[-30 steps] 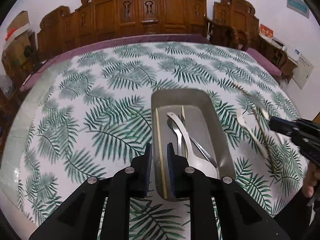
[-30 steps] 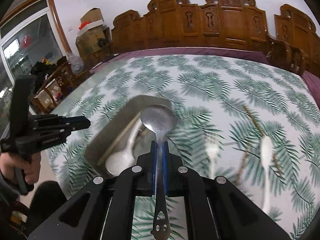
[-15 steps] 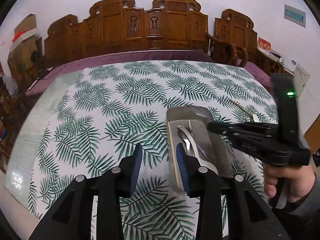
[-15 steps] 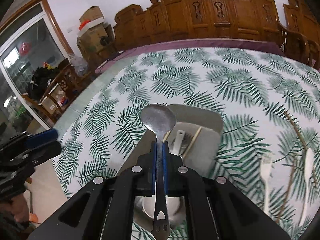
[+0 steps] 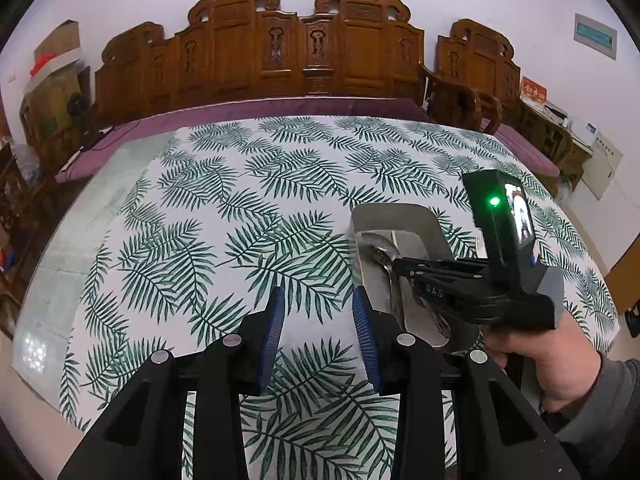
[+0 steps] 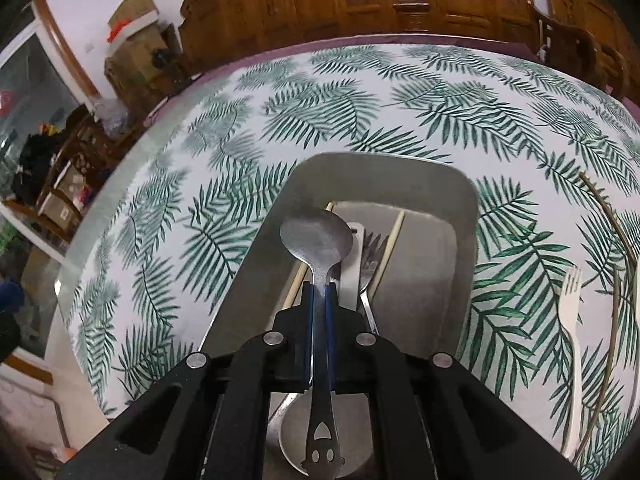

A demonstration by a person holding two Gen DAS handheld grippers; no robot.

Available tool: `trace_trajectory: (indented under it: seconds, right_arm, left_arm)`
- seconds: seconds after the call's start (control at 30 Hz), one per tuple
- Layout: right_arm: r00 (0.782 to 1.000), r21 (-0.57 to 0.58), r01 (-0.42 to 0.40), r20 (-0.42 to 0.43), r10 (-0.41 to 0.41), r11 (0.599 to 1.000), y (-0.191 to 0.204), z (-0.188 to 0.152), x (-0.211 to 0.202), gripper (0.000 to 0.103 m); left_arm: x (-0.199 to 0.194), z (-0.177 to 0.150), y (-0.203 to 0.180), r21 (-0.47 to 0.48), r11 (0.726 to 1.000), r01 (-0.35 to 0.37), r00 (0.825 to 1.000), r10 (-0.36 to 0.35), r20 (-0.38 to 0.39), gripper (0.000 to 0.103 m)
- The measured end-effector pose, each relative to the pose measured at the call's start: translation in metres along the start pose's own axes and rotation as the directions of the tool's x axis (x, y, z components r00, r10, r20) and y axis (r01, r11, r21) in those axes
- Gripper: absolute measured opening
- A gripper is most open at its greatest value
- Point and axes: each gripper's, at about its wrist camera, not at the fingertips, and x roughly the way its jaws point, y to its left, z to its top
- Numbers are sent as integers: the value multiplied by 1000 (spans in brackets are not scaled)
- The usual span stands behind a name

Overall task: Organize utensils
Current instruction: 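Carry the metal spoon into the grey tray and open the right tool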

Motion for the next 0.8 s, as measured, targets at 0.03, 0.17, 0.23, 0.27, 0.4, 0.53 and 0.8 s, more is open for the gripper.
trace_trajectory:
  seconds: [0.03, 0.17, 0.23, 0.27, 0.4, 0.53, 0.8]
  right_arm:
    - [1000, -4, -1, -2, 1, 1000, 1, 0, 1, 7]
    - [1000, -4, -22, -18, 21, 1000, 1, -1, 4, 8]
    - [1000, -27, -11, -9, 10, 1000, 3, -3, 1, 10]
    - [1000, -32, -19, -3, 19, 999, 2, -3, 0, 10]
    - [998, -55, -63, 28, 64, 997, 1, -3, -16, 10]
    - [994, -112, -63, 78, 72, 992, -3, -5, -47, 10]
    - [983, -164, -19, 176, 48, 986, -34, -30, -125, 10]
  left_arm:
    - [0, 0, 0, 1, 1000, -1, 1000, 1, 0, 33]
    - [-2, -1, 0, -2, 1000, -6, 1000, 6, 1, 33]
    - [-3, -1, -2, -4, 1000, -11, 1000, 11, 2, 33]
    - [-3, -1, -3, -4, 1000, -10, 1000, 10, 1, 33]
    - [-5, -1, -9, 4, 1000, -9, 1000, 9, -1, 33]
    - [-9, 0, -21, 12, 1000, 5, 1000, -5, 9, 33]
    - [-17, -3, -61, 39, 998, 51, 998, -53, 33, 47]
